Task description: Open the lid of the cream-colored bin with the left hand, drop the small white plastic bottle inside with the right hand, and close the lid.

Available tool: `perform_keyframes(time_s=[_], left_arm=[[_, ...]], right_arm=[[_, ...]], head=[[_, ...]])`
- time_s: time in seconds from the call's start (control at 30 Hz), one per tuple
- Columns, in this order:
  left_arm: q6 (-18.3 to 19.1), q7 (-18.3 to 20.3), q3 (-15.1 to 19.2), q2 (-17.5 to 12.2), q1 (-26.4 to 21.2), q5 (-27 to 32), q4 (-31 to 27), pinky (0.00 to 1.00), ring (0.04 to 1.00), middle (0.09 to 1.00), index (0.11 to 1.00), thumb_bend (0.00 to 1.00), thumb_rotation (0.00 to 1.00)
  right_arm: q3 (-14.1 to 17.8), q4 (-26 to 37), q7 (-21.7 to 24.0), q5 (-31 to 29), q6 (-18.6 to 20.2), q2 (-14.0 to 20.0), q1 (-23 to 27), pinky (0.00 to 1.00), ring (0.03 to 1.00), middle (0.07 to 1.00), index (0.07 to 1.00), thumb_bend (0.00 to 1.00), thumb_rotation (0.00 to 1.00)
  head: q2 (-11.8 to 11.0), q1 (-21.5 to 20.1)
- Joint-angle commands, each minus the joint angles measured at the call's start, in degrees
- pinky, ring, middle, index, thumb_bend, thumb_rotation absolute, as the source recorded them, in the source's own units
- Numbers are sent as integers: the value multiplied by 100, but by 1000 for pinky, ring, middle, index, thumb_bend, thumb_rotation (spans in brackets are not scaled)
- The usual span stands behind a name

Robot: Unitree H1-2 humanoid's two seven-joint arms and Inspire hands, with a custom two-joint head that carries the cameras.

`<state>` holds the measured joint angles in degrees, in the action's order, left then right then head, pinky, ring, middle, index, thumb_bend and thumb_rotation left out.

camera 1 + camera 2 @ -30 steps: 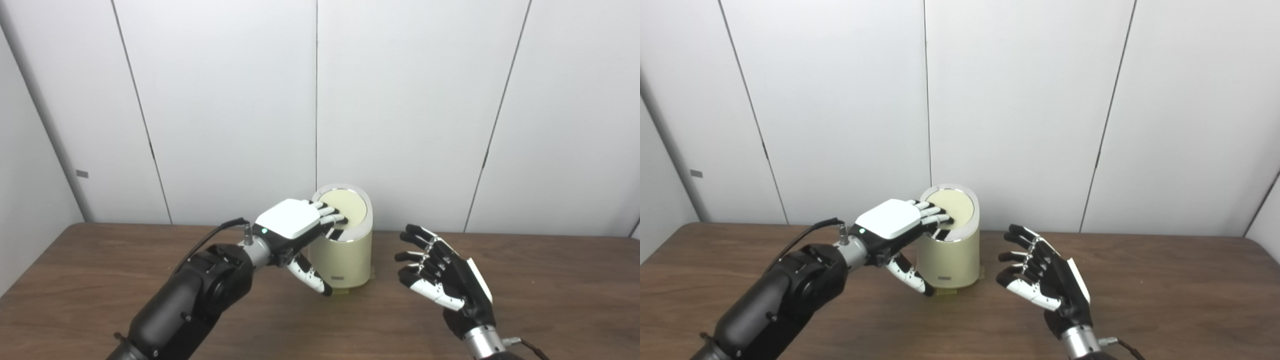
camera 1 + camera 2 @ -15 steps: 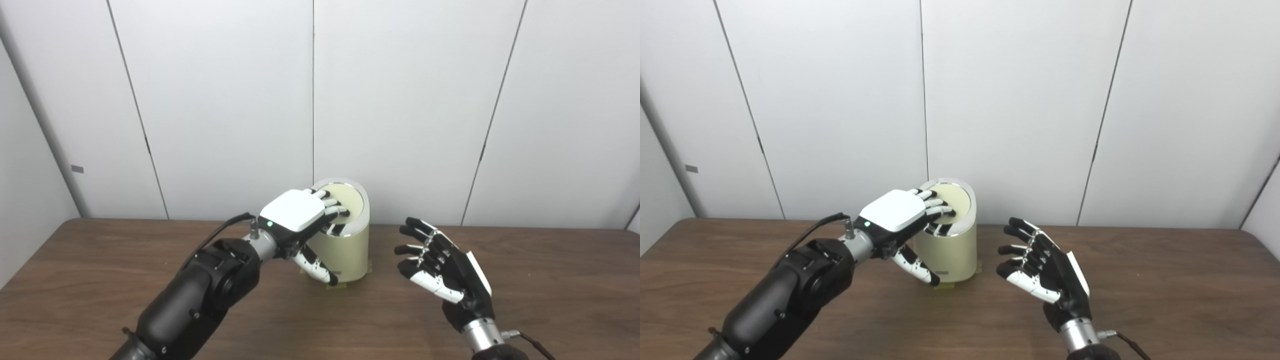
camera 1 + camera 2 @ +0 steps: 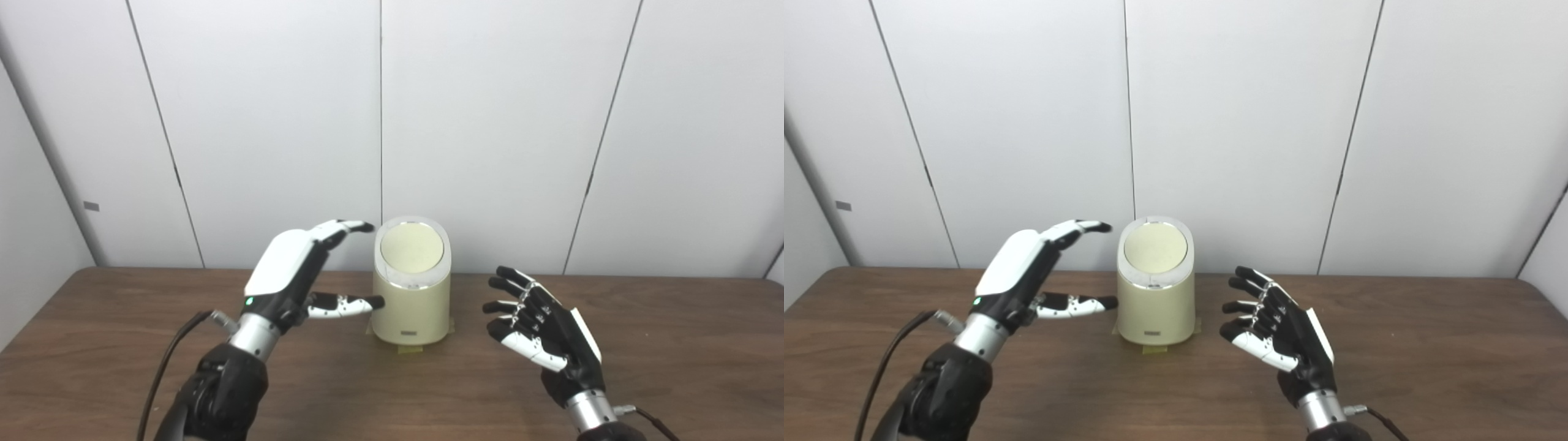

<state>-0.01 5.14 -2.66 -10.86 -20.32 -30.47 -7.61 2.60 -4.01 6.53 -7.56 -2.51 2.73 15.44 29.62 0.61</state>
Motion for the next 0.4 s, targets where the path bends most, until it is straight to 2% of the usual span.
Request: perform_keyframes(time_s=[0.0, 0.07, 0.17, 0.27, 0.37], left_arm=[[-125, -233, 361, 269, 77, 928, -137, 708, 819, 842, 832, 709, 253], [-40, -236, 657, 489, 323, 1660, -101, 708, 808, 837, 833, 700, 241], [26, -205, 916, 631, 583, 2244, 24, 665, 760, 794, 832, 718, 275], [7, -135, 1002, 635, 703, 2652, 173, 557, 699, 762, 806, 684, 274], [25, 28, 1039, 606, 769, 3126, 274, 536, 680, 735, 773, 698, 238]], right_arm=[[25, 168, -60, 22, -176, 14, 202, 503, 632, 772, 773, 786, 284], [22, 132, -81, 104, -232, 41, 201, 508, 636, 771, 771, 788, 284], [25, 114, -107, 185, -280, 45, 193, 516, 650, 772, 771, 800, 289], [46, 99, -130, 220, -322, 25, 180, 521, 664, 777, 768, 819, 281], [39, 39, -209, 375, -454, 32, 154, 533, 688, 790, 778, 844, 294]], head=[[1, 18], [-1, 18], [3, 7], [14, -9], [20, -57]])
